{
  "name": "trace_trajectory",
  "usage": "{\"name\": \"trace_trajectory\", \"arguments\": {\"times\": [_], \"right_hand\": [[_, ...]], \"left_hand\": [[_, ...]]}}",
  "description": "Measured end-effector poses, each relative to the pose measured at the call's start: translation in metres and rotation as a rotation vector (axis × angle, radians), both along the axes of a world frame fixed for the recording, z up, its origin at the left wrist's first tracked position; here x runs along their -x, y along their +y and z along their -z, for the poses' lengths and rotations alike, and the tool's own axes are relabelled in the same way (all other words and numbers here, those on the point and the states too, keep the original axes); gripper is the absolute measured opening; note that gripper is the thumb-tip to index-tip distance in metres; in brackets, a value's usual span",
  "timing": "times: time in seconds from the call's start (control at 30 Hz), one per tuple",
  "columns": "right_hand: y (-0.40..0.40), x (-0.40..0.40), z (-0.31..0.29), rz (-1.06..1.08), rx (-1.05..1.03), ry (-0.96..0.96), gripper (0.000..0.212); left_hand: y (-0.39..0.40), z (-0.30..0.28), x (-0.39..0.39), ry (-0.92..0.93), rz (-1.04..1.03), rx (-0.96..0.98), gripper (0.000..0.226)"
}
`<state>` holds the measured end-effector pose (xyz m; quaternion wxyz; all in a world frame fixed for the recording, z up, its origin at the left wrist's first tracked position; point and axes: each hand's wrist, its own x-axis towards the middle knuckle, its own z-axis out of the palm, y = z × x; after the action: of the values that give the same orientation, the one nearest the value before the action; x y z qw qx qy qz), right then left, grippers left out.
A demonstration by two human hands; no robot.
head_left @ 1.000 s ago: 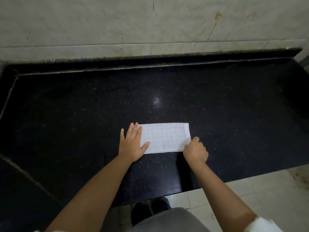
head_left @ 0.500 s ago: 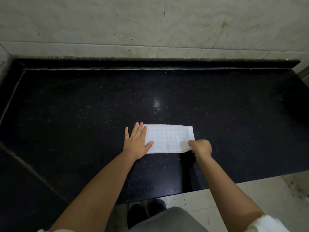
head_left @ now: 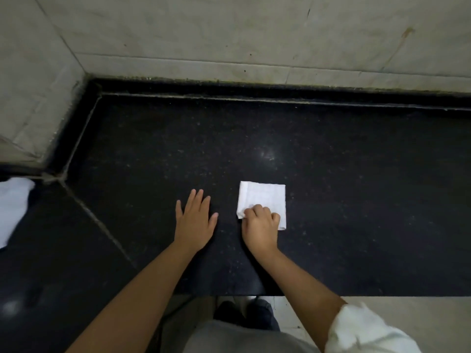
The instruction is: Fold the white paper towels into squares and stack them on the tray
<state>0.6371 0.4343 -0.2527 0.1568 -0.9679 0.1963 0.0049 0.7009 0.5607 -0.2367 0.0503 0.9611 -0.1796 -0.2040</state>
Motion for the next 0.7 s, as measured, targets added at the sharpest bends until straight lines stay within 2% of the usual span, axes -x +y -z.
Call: {"name": "trace_trajectory", "arguments": {"times": [0.03, 0.1, 0.17, 0.27, 0.4, 0.47, 0.6, 0.7], "right_hand": [[-0.002, -0.001, 0.002, -0.007, 0.033, 0.003, 0.006], [-0.010, 0.001, 0.002, -0.019, 0.110, -0.002, 0.025], [-0.019, 0.000, 0.000, -0.027, 0.168, -0.122, 0.035], [-0.033, 0.001, -0.012, -0.031, 0.112, -0.245, 0.033], [-0.039, 0.006, -0.011, -0.072, 0.204, -0.357, 0.027], [-0.033, 0.013, 0.003, -0.148, 0.288, -0.289, 0.017], [-0.021, 0.020, 0.013, -0.237, 0.290, -0.063, 0.036], [-0.026, 0.022, 0.007, -0.265, 0.296, -0.029, 0.033]], "left_hand": [[0.004, 0.001, 0.001, 0.009, -0.002, 0.000, 0.054], [0.008, 0.003, 0.005, 0.017, 0.010, 0.015, 0.053], [0.006, 0.005, 0.008, 0.010, 0.027, 0.052, 0.051], [0.001, 0.005, 0.010, -0.004, 0.052, 0.114, 0.050], [-0.003, 0.006, 0.012, -0.013, 0.075, 0.141, 0.049], [-0.002, 0.010, 0.014, -0.011, 0.079, 0.130, 0.049], [0.003, 0.016, 0.019, -0.028, 0.099, 0.140, 0.049], [0.001, 0.019, 0.021, -0.057, 0.140, 0.167, 0.048]]}}
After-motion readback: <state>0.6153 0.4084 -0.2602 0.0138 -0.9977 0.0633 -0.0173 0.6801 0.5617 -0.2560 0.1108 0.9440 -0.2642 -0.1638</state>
